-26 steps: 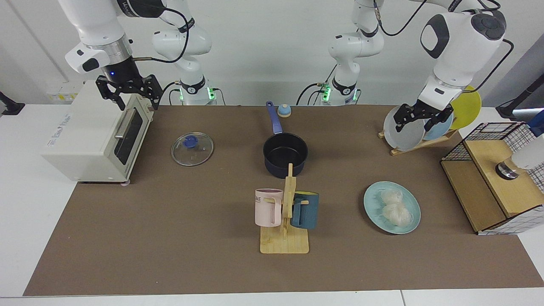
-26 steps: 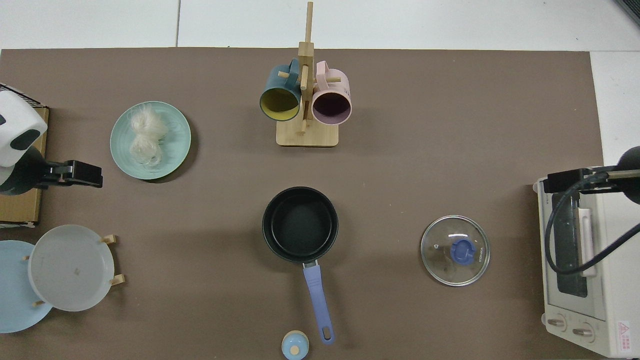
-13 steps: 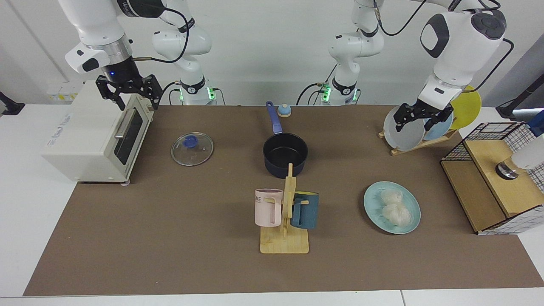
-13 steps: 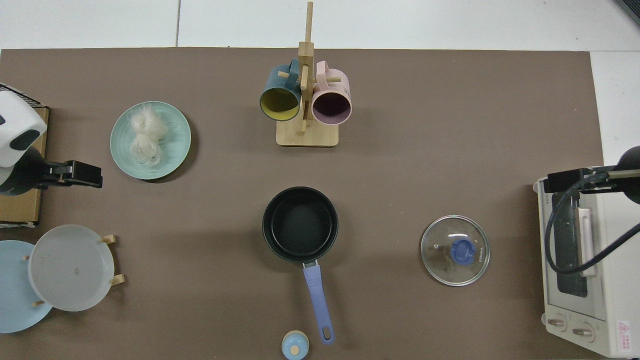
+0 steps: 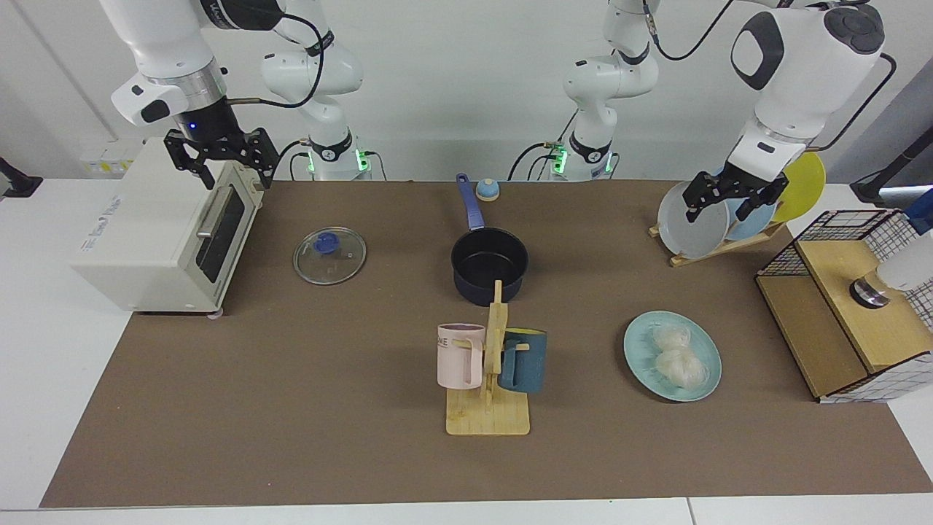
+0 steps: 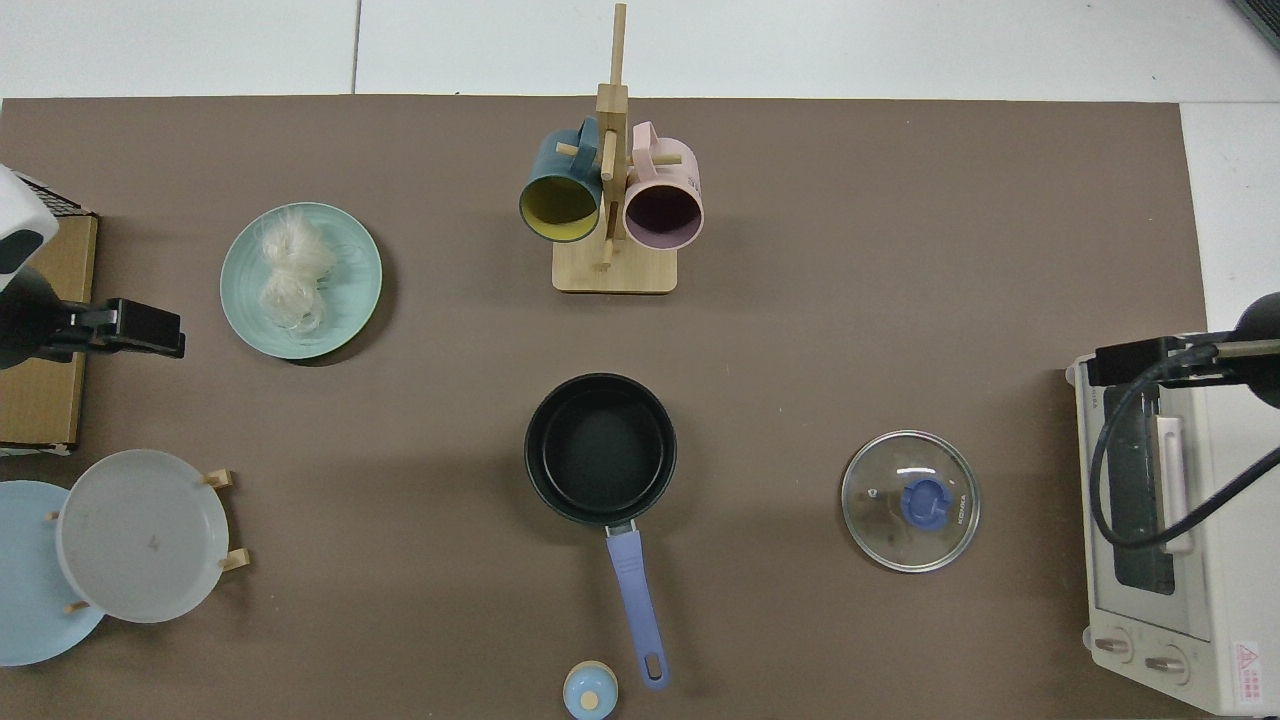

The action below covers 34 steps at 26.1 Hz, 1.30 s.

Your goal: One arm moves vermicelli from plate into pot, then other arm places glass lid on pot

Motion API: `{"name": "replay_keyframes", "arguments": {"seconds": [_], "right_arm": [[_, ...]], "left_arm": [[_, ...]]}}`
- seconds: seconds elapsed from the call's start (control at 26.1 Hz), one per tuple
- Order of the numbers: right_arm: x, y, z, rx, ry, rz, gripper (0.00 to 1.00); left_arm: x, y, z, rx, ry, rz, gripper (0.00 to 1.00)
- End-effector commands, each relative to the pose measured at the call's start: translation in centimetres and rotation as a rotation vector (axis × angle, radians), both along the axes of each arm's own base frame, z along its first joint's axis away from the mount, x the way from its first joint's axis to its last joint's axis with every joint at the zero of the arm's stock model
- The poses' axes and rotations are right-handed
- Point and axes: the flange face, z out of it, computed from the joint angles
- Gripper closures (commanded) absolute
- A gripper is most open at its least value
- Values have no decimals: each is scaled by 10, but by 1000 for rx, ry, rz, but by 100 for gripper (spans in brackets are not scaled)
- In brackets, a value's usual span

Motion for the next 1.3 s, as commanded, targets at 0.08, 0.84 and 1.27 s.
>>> {"name": "replay_keyframes", "arguments": {"seconds": [0.08,0.84,1.27], "right_arm": [[-1,3,-1,22,-5,8,0],[-4,56,-150,18,77,51,0],[-28,66,-231,12,112,47,0]], "left_arm": [[48,8,-20,-20,35,3,0],[129,15,-132,-11,57,-29,0],[155,16,-209,-27,-45,19,0]]}}
